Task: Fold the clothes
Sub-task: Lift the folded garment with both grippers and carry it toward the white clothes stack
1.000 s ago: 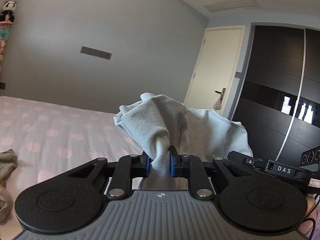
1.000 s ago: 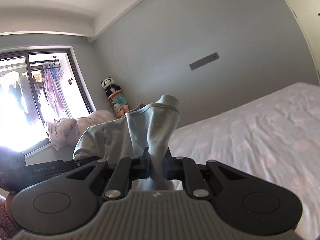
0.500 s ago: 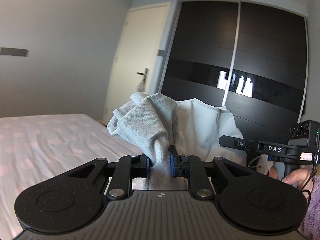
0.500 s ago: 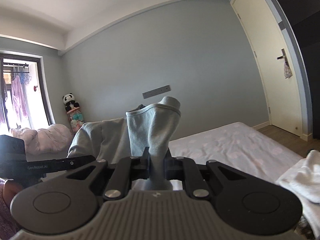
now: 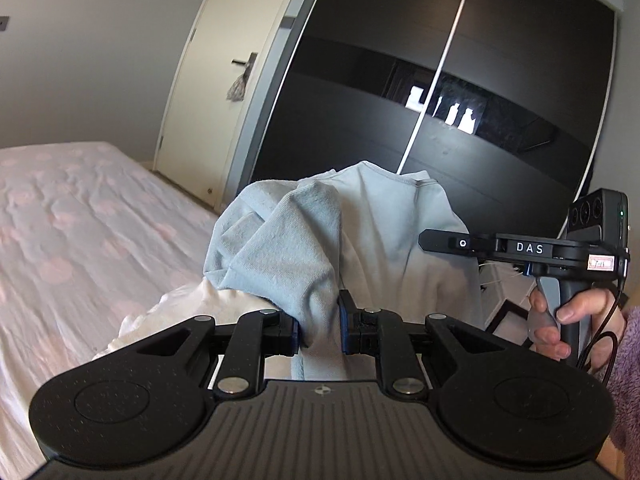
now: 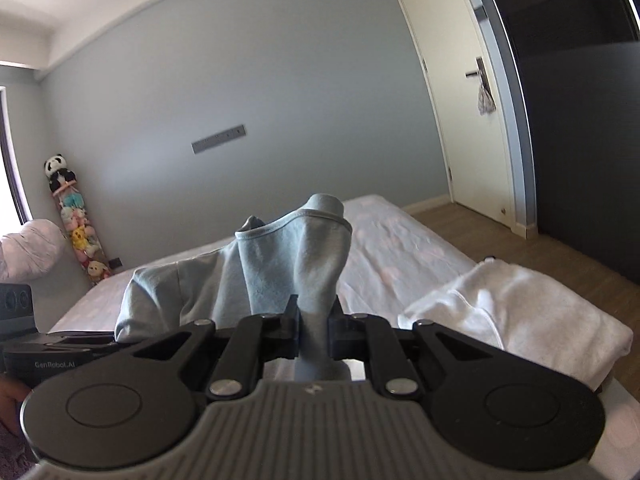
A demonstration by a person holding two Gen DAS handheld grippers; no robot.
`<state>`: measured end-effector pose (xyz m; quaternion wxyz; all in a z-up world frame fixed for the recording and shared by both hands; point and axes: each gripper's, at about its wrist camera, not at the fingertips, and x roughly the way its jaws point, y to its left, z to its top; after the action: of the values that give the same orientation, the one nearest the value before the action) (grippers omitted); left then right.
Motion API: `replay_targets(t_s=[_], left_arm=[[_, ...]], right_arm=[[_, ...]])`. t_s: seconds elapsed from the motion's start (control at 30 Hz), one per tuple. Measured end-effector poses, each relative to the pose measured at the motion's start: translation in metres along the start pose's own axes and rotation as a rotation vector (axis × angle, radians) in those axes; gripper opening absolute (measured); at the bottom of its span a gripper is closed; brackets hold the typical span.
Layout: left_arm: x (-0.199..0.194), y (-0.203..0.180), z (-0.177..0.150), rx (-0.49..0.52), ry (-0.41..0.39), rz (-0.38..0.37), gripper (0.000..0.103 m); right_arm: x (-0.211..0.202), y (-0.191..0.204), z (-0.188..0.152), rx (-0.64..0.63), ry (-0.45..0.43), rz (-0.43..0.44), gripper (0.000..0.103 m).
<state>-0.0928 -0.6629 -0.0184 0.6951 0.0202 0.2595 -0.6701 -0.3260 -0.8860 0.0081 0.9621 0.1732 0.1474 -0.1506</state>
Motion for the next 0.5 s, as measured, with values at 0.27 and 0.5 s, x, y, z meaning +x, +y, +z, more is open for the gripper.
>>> replay_targets(t_s=[0.27,0.5], left_arm=[[0.049,0.044,-0.007,-0.055,0.09,0.075,0.015],[0.086,0.093,-0.028,-0.134,0.178,0.124,0.015]], right_arm=[[0.106,-0.02,-0.004,-0.032,0.154,0.015,0.014],[0.193,-0.033,-0.012,-0.047,0.316,0.008,0.014]])
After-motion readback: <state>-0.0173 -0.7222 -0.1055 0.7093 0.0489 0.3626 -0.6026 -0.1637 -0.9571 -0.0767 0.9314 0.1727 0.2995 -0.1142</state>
